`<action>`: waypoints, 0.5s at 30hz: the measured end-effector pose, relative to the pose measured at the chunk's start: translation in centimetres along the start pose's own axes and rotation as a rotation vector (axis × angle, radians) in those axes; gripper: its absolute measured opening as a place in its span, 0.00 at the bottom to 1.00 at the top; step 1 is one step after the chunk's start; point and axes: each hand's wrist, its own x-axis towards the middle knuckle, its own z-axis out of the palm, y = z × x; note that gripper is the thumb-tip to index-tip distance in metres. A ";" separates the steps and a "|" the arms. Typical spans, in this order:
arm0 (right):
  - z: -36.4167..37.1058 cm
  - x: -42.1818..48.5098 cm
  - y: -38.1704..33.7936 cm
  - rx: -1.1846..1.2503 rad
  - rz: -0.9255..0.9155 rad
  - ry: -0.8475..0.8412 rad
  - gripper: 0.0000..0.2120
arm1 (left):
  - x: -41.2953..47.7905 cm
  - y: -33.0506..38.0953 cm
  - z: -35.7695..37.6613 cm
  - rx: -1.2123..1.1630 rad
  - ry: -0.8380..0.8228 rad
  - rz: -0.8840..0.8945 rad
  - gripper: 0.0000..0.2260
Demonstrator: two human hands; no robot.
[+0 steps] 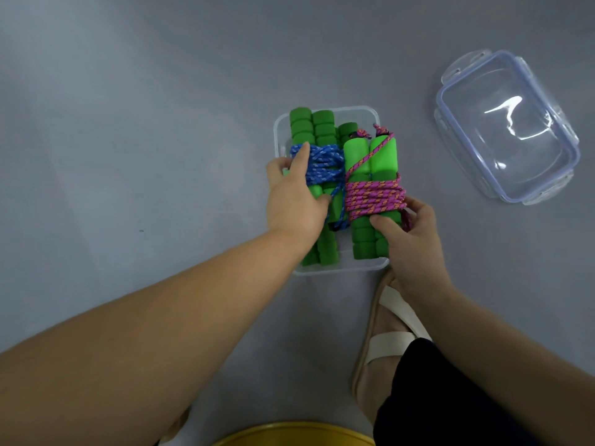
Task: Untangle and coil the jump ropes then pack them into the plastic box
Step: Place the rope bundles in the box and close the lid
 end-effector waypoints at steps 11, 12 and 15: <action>1.0 0.0 -0.3 -0.111 -0.063 -0.002 0.22 | 0.7 -1.6 0.2 0.450 0.144 0.277 0.27; 1.0 -0.1 -0.3 -0.110 -0.065 0.004 0.22 | 0.7 -1.6 0.4 0.510 0.123 0.361 0.29; 1.0 -0.2 -0.3 -0.122 -0.078 0.016 0.22 | 1.1 -1.9 0.8 0.660 -0.115 0.495 0.30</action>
